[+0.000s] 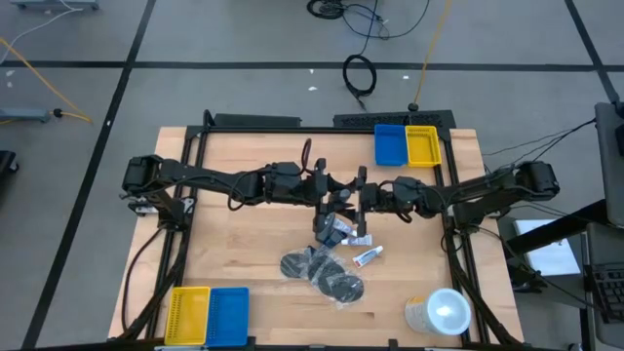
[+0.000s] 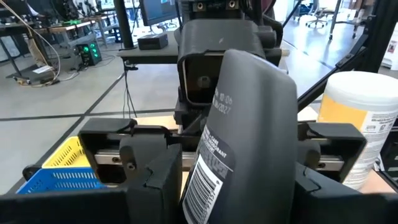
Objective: Pick & Place Travel size toiletries
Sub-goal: Put the black deodorant into the top yellow bin
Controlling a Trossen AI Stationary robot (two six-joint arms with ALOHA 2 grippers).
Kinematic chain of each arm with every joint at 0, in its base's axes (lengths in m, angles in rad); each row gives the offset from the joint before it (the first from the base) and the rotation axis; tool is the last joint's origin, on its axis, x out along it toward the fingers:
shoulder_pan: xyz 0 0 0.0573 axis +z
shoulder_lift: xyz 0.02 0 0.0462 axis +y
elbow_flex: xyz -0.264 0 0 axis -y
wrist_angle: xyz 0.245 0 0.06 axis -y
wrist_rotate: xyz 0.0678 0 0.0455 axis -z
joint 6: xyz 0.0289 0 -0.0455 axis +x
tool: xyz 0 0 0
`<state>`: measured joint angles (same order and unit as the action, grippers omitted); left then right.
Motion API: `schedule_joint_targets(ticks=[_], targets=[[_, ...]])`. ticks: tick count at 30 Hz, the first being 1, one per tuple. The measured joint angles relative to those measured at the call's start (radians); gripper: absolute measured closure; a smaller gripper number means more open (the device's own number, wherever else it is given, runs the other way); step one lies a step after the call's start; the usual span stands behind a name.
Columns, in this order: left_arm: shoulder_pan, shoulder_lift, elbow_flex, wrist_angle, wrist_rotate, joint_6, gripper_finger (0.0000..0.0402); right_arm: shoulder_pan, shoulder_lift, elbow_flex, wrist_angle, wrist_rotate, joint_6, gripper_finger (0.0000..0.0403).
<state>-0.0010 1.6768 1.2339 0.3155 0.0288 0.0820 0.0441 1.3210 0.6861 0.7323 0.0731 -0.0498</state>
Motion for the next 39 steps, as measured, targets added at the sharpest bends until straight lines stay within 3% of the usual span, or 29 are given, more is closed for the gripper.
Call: schedule_joint_targets(ticks=[17,24,31,39], targets=[[0.000,0.000,-0.001,0.000,-0.004,0.003,0.0239,0.000,0.006,0.014,-0.015,-0.031,-0.020,0.0209],[-0.002,0.003,-0.002,0.005,-0.026,0.018,0.0192,0.000,0.007,0.014,-0.031,-0.051,-0.015,0.0209],[-0.001,-0.009,-0.002,0.004,-0.033,0.021,0.0197,0.000,0.007,0.014,-0.033,-0.048,-0.019,0.0209],[0.001,-0.102,-0.001,-0.135,-0.039,0.050,0.0198,-0.002,-0.029,0.013,-0.099,-0.011,-0.030,0.0209]])
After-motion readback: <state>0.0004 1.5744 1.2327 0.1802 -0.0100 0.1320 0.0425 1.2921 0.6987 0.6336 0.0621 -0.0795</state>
